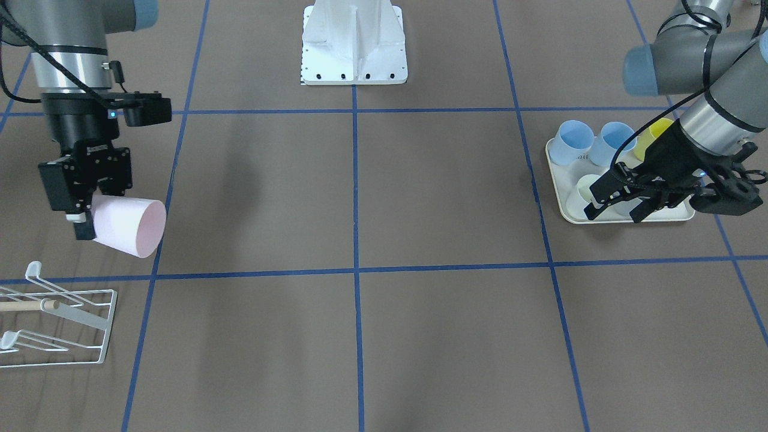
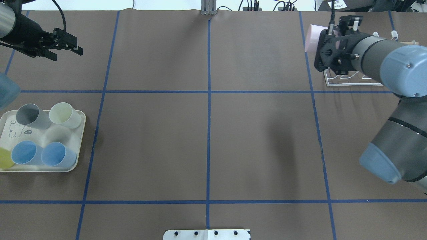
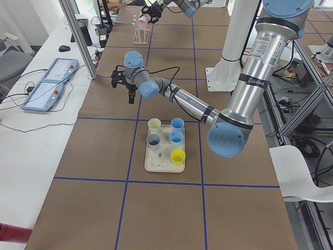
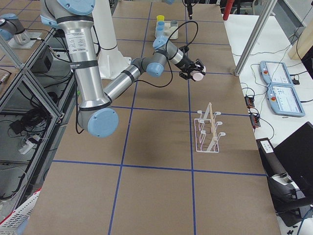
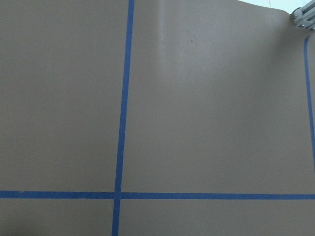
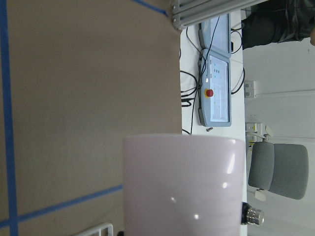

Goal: Transfer IKEA cup to right arm and place on rack

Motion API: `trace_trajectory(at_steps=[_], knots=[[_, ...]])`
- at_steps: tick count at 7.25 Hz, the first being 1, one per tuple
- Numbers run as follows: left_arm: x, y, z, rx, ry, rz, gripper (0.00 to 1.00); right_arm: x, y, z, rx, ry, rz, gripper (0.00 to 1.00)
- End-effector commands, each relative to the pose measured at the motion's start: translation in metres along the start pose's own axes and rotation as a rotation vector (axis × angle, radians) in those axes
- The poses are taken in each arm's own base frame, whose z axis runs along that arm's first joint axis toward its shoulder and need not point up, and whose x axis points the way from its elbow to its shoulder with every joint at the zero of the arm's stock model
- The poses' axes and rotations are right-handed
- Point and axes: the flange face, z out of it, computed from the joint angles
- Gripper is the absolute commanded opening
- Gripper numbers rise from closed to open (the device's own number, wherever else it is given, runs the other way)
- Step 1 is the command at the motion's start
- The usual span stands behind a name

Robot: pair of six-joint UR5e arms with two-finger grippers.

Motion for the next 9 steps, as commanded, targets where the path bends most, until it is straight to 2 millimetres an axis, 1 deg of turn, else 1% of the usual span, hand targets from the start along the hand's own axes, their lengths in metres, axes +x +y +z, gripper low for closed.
trace_trajectory(at_steps=[1,3,4,5,6,7,8,9], knots=[[-0.023,-0.007,-0.008,0.015,-0.022,0.062,1.0,0.002,0.092,-0.008,-0.141,-0.018,-0.336,0.38],[-0.022,-0.006,-0.008,0.011,-0.02,0.057,1.0,0.001,0.153,-0.009,-0.247,-0.077,-0.638,0.37],[-0.022,-0.006,-0.008,0.012,-0.019,0.053,1.0,-0.003,0.166,-0.005,-0.282,-0.107,-0.782,0.37],[-0.023,-0.006,-0.007,0.01,-0.019,0.049,1.0,-0.005,0.173,0.004,-0.337,-0.125,-0.912,0.36],[-0.022,-0.005,-0.006,0.009,-0.019,0.05,1.0,-0.014,0.186,0.025,-0.389,-0.171,-0.983,0.38],[-0.022,-0.005,-0.007,0.01,-0.018,0.049,1.0,-0.021,0.188,0.038,-0.424,-0.188,-1.029,0.38],[-0.021,-0.005,-0.007,0.01,-0.015,0.05,1.0,-0.026,0.184,0.039,-0.449,-0.18,-1.049,0.38],[-0.021,-0.005,-0.007,0.011,-0.016,0.05,1.0,-0.033,0.174,0.042,-0.445,-0.175,-1.066,0.38]])
